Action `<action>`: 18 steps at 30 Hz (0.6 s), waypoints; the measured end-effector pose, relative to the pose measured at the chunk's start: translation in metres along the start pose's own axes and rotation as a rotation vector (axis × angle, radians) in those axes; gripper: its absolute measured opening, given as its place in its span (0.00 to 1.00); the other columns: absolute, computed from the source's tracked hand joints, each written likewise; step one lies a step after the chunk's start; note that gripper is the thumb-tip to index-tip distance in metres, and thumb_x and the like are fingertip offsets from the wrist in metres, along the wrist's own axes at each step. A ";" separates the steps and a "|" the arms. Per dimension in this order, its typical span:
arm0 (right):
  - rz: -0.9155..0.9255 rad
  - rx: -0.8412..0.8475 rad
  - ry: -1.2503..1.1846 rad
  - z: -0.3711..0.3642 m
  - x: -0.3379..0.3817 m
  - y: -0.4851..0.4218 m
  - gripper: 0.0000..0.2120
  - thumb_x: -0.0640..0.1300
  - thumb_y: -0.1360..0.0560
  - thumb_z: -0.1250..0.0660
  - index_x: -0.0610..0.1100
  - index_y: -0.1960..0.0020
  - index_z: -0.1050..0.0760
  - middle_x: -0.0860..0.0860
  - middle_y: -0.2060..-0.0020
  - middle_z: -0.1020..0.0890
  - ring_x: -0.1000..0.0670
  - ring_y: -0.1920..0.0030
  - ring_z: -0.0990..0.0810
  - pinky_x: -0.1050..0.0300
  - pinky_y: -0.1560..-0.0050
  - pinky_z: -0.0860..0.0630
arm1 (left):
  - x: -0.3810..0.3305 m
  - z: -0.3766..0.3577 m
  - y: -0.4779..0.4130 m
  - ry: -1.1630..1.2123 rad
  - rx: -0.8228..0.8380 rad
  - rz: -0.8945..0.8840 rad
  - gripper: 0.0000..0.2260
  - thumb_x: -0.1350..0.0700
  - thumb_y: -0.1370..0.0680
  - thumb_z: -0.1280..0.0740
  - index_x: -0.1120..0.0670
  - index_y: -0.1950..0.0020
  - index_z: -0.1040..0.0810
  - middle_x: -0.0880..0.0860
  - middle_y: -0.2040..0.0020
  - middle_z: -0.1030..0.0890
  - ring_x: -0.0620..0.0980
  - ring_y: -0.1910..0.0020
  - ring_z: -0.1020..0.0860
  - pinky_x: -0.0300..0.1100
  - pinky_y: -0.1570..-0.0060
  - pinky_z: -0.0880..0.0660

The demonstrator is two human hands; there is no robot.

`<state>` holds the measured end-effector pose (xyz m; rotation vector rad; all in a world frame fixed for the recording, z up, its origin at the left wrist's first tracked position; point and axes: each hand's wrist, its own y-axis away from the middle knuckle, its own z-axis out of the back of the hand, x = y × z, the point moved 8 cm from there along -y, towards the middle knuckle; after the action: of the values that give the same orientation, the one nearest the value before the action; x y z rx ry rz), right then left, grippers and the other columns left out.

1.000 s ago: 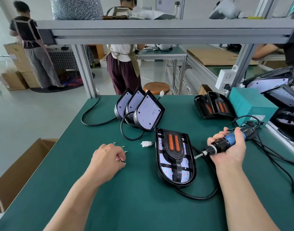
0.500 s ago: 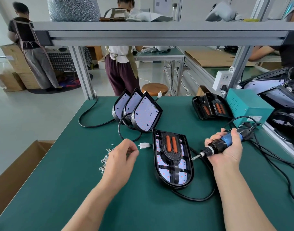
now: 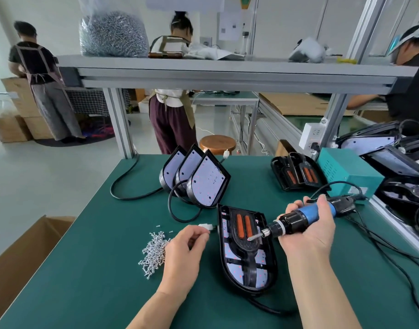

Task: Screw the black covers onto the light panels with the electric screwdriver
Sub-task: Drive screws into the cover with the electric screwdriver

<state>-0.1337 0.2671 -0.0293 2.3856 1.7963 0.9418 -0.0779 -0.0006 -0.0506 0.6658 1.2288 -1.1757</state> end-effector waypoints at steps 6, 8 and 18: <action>0.094 -0.023 0.135 -0.035 -0.020 0.016 0.11 0.48 0.24 0.26 0.49 0.49 0.27 0.53 0.66 0.21 0.55 0.68 0.23 0.60 0.63 0.26 | 0.006 0.002 -0.003 0.152 0.015 0.074 0.07 0.60 0.21 0.31 0.50 0.55 0.16 0.47 0.61 0.15 0.42 0.59 0.18 0.29 0.54 0.26; 0.113 -0.031 0.169 -0.042 -0.031 0.017 0.11 0.47 0.24 0.26 0.49 0.50 0.28 0.54 0.67 0.21 0.55 0.68 0.23 0.58 0.62 0.26 | 0.008 0.002 -0.003 0.207 0.023 0.097 0.07 0.61 0.21 0.31 0.52 0.54 0.16 0.48 0.60 0.14 0.44 0.57 0.17 0.31 0.53 0.24; 0.169 -0.075 0.239 -0.029 -0.063 0.016 0.10 0.49 0.23 0.27 0.50 0.48 0.27 0.54 0.67 0.21 0.54 0.66 0.22 0.56 0.55 0.26 | 0.015 -0.001 -0.004 0.260 0.057 0.132 0.08 0.63 0.21 0.32 0.52 0.53 0.16 0.50 0.59 0.14 0.45 0.55 0.17 0.34 0.51 0.23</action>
<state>-0.1439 0.1964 -0.0284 2.5014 1.6083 1.3394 -0.0832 -0.0061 -0.0637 0.9512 1.3492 -1.0402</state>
